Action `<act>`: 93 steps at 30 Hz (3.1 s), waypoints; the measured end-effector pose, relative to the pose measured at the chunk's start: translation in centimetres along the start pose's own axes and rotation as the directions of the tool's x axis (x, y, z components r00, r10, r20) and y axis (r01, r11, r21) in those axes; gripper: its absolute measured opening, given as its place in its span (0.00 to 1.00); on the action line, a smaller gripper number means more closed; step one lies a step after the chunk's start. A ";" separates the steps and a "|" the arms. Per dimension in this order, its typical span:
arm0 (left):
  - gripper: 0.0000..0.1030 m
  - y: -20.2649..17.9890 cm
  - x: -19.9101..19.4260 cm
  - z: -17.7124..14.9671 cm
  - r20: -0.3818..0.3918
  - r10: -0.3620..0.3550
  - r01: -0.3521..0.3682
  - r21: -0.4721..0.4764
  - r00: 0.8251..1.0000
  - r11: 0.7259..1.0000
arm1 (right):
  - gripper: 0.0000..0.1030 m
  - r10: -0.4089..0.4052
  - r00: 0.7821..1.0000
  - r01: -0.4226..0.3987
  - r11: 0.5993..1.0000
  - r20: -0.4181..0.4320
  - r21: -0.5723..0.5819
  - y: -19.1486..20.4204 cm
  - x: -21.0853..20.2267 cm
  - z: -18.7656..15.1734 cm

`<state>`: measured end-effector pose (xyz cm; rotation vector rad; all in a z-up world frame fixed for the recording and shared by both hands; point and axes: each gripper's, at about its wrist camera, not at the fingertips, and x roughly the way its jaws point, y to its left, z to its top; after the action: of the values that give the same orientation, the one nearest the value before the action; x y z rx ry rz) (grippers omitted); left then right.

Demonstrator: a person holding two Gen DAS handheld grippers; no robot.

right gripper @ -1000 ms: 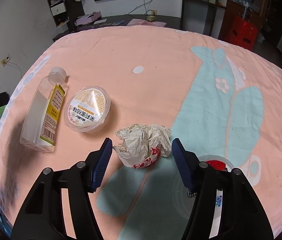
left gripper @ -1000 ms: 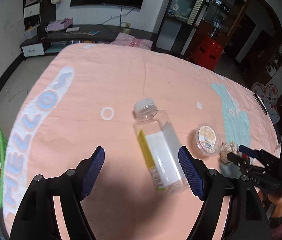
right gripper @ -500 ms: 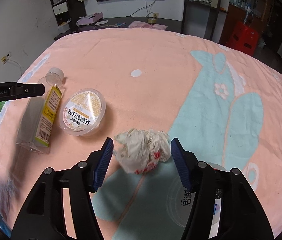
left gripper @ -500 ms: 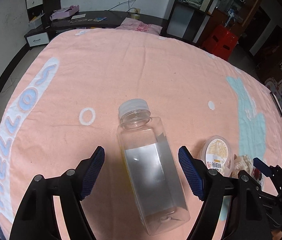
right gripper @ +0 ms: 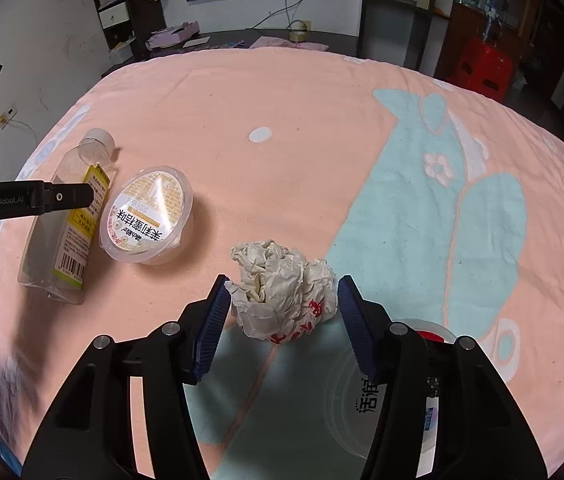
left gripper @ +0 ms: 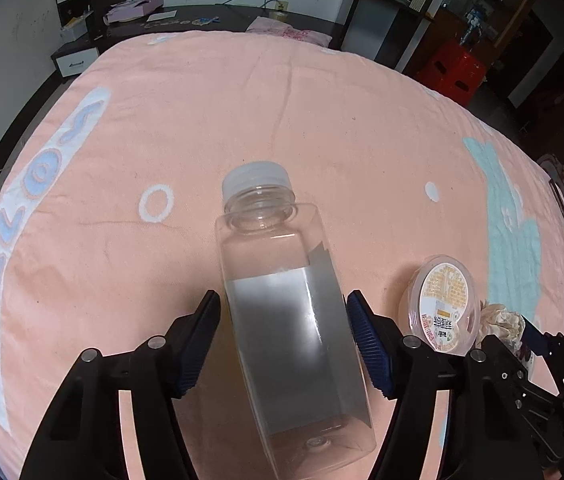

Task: Collect trash
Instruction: 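Grasp the clear plastic bottle with the left gripper while the right gripper grasps the crumpled tissue, then lift the bottle with the left gripper while the right gripper lifts the tissue, then lower the bottle into the green basket and open the left gripper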

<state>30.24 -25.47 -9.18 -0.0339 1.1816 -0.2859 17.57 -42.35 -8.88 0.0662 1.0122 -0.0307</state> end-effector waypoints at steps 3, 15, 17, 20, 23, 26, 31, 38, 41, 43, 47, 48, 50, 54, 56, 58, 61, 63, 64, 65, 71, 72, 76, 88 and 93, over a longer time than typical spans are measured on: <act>0.58 -0.4 0.0 -0.2 0.009 0.016 -0.016 0.010 1.000 1.000 | 0.54 -0.001 1.000 0.001 1.000 0.008 0.014 0.0 -0.1 0.0; 0.56 0.8 -1.8 -1.8 0.022 -0.022 0.021 0.039 1.000 0.999 | 0.43 -0.009 0.999 0.008 1.000 0.044 0.022 1.1 -1.7 -0.6; 0.55 1.4 -2.7 -2.2 0.027 -0.040 0.039 0.041 0.999 0.998 | 0.43 -0.012 0.998 0.012 1.000 0.055 0.000 1.9 -2.5 -0.7; 0.55 2.4 -4.4 -2.8 0.051 -0.060 0.058 0.044 0.997 0.997 | 0.43 -0.002 0.997 0.003 1.000 0.071 -0.022 3.4 -3.6 -0.9; 0.55 3.8 -6.0 -3.5 0.068 -0.075 0.073 0.036 0.995 0.997 | 0.43 0.016 0.996 -0.012 0.999 0.085 -0.041 4.8 -4.6 -1.0; 0.55 5.6 -7.7 -4.3 0.092 -0.081 0.079 0.032 0.992 0.996 | 0.43 0.035 0.995 -0.029 0.997 0.095 -0.067 6.6 -5.4 -1.1; 0.54 9.5 -10.5 -5.8 0.136 -0.085 0.086 0.000 0.987 0.996 | 0.43 0.072 0.991 -0.059 0.991 0.110 -0.120 10.3 -6.6 -1.2; 0.54 16.1 -14.0 -7.3 0.194 -0.062 0.075 -0.064 0.979 0.995 | 0.43 0.132 0.985 -0.108 0.975 0.114 -0.193 16.2 -7.1 -0.6; 0.54 19.3 -15.5 -7.7 0.227 -0.034 0.058 -0.102 0.973 0.993 | 0.43 0.157 0.981 -0.128 0.965 0.111 -0.228 18.9 -7.2 -0.3; 0.54 21.4 -16.3 -7.8 0.245 -0.008 0.041 -0.132 0.969 0.990 | 0.43 0.173 0.979 -0.142 0.957 0.106 -0.253 20.8 -7.0 -0.1; 0.54 26.0 -17.4 -7.9 0.268 0.047 0.006 -0.195 0.962 0.981 | 0.43 0.208 0.974 -0.172 0.941 0.095 -0.293 24.3 -6.9 0.4; 0.54 27.0 -17.5 -8.0 0.269 0.062 -0.005 -0.208 0.961 0.978 | 0.43 0.215 0.972 -0.178 0.937 0.094 -0.301 25.0 -6.8 0.5; 0.54 29.5 -17.5 -8.1 0.267 0.100 -0.035 -0.239 0.958 0.970 | 0.43 0.233 0.968 -0.194 0.929 0.090 -0.317 26.6 -6.7 0.8; 0.54 33.5 -16.9 -8.2 0.246 0.166 -0.090 -0.296 0.955 0.951 | 0.43 0.266 0.961 -0.226 0.912 0.076 -0.341 29.6 -6.4 1.1; 0.54 35.8 -16.2 -8.3 0.226 0.178 -0.098 -0.325 0.958 0.941 | 0.43 0.279 0.958 -0.238 0.904 0.068 -0.354 30.9 -6.2 1.1; 0.54 37.8 -15.4 -8.4 0.202 0.197 -0.117 -0.349 0.959 0.930 | 0.43 0.288 0.956 -0.249 0.897 0.057 -0.364 31.8 -5.8 1.3; 0.54 40.3 -13.9 -8.5 0.172 0.209 -0.133 -0.376 0.963 0.917 | 0.43 0.302 0.952 -0.265 0.888 0.041 -0.376 33.5 -5.3 1.5; 0.54 41.7 -13.0 -8.6 0.155 0.201 -0.126 -0.397 0.967 0.909 | 0.43 0.310 0.950 -0.275 0.882 0.031 -0.384 34.7 -4.9 1.9; 0.54 42.2 -12.6 -8.8 0.148 0.202 -0.126 -0.406 0.968 0.905 | 0.43 0.313 0.949 -0.279 0.879 0.028 -0.386 35.1 -4.8 2.0; 0.55 42.7 -12.2 -8.8 0.144 0.201 -0.126 -0.412 0.969 0.902 | 0.43 0.317 0.948 -0.284 0.877 0.024 -0.388 35.5 -4.6 2.2; 0.64 45.1 -10.8 -9.8 0.136 0.200 -0.120 -0.448 0.970 0.886 | 0.43 0.340 0.940 -0.306 0.861 0.011 -0.407 38.3 -4.2 2.8; 0.65 45.3 -10.8 -9.9 0.141 0.199 -0.115 -0.453 0.970 0.884 | 0.43 0.343 0.939 -0.309 0.859 0.009 -0.409 38.7 -4.2 2.9; 0.65 46.2 -11.4 -10.8 0.152 0.203 -0.112 -0.464 0.967 0.879 | 0.43 0.362 0.932 -0.332 0.847 -0.005 -0.415 40.5 -3.9 3.3; 0.65 47.5 -15.2 -15.3 0.207 0.244 -0.119 -0.479 0.948 0.869 | 0.43 0.430 0.899 -0.426 0.815 -0.082 -0.394 47.5 -0.9 4.8; 0.65 47.9 -16.3 -17.3 0.216 0.268 -0.135 -0.487 0.939 0.863 | 0.45 0.443 0.890 -0.449 0.804 -0.110 -0.391 50.1 0.1 5.2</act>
<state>18.49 26.68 -9.45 -0.3599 0.9396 0.1958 24.89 7.30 -4.18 -0.0786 0.9769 0.6179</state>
